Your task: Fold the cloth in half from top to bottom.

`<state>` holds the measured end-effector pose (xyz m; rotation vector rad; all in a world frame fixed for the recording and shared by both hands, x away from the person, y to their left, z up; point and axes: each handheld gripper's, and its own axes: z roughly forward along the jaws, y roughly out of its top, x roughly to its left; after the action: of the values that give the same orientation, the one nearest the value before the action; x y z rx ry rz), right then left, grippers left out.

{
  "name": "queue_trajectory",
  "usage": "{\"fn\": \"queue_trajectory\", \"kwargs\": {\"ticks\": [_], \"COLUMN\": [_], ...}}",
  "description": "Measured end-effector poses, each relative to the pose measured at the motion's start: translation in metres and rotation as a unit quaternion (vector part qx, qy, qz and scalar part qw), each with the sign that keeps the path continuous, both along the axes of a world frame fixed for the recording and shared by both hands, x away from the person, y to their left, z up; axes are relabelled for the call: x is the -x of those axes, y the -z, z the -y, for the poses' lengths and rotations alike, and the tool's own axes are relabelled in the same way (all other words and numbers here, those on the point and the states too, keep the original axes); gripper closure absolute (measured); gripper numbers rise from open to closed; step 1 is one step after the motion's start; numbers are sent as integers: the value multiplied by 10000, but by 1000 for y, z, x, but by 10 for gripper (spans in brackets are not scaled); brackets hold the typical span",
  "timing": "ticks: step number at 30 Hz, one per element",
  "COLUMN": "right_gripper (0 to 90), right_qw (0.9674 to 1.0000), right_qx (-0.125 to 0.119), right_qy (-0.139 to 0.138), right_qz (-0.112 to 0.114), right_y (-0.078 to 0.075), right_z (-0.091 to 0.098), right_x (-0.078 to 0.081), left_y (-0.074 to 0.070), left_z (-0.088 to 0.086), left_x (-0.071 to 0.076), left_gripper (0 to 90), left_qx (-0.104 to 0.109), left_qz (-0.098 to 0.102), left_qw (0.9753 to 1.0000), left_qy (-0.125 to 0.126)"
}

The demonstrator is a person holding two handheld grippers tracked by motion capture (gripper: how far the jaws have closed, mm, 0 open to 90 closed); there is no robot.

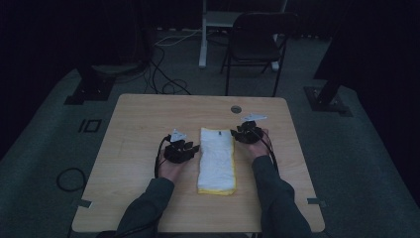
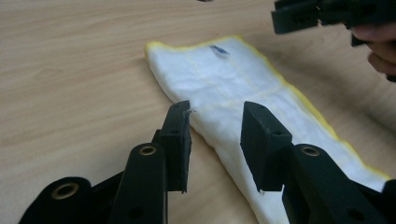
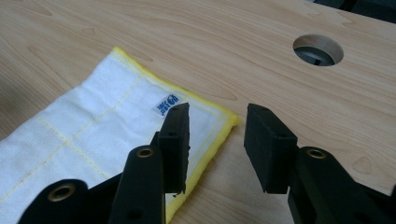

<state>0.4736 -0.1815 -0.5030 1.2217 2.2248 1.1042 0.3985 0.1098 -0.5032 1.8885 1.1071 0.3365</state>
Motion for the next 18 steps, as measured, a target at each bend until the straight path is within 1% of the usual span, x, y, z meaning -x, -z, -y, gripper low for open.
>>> {"fn": "queue_trajectory", "kwargs": {"ticks": [7,10,14,18], "right_gripper": [593,591,594,594], "right_qw": [9999,9999,9999,9998], "right_qx": [-56,-69,27,29], "right_qy": [63,61,41,77], "right_qz": [-77,-92,-108,-160], "right_y": [5,5,7,11], "right_z": [3,2,-3,-7], "right_x": [0,0,0,-1], "left_y": [3,6,10,14], "left_z": [7,10,15,20], "left_x": [-17,-24,-32,-40], "left_gripper": [619,617,612,608], "left_qx": [-61,-46,-105,-150], "left_qz": [87,74,29,-27], "left_qw": [9999,9999,9999,9998], "left_qy": [-54,-74,-78,-139]}}
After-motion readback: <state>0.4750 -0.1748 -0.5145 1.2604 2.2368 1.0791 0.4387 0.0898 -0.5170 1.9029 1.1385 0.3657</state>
